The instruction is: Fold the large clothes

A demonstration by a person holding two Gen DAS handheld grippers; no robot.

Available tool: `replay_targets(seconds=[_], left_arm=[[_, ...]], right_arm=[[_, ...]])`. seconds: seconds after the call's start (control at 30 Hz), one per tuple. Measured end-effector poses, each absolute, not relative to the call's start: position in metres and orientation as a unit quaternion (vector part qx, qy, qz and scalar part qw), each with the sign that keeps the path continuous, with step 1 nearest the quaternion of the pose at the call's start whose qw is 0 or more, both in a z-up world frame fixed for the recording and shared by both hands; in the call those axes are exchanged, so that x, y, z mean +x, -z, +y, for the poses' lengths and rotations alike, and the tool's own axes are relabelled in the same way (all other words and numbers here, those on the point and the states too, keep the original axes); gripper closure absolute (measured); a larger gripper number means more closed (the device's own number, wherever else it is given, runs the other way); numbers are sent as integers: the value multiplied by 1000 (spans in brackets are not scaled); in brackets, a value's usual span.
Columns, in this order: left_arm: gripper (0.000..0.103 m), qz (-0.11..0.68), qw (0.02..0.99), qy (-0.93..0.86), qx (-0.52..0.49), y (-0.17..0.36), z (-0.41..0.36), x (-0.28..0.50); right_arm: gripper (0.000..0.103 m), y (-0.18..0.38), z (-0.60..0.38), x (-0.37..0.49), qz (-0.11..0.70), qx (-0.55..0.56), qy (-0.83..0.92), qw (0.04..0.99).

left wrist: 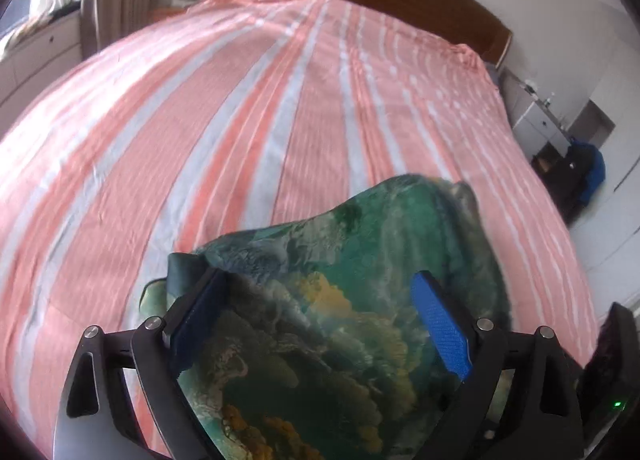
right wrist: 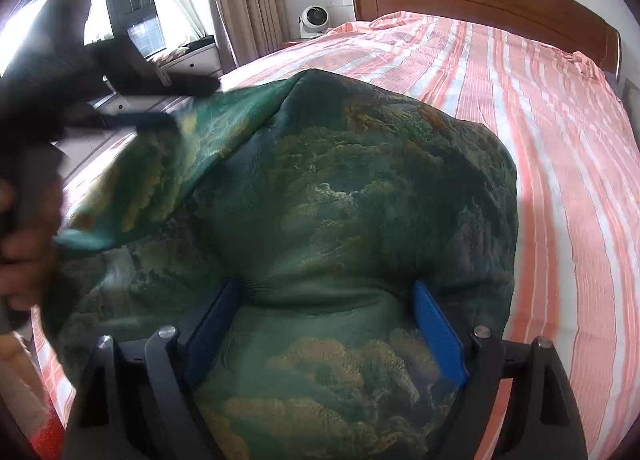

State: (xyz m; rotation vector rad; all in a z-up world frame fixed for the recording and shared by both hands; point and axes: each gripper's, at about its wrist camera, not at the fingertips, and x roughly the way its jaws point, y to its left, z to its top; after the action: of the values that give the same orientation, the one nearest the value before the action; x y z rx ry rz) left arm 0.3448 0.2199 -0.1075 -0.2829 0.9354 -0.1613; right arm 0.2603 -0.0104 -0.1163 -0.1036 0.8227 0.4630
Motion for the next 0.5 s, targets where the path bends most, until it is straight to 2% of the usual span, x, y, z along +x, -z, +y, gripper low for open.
replay_targets(seconds=[0.1,0.23,0.5], left_arm=[[7,448,881,78,-128,142,222,337],[6,443,882,87,-132,144,226,334],[4,436,886,77,-136,169,223,348]], right_arm=[[15,118,-2,253,388,-66,-227,891],[11,123,15,243,369,-89,-214,900],[10,129,16,242,354,-84,-211,907]])
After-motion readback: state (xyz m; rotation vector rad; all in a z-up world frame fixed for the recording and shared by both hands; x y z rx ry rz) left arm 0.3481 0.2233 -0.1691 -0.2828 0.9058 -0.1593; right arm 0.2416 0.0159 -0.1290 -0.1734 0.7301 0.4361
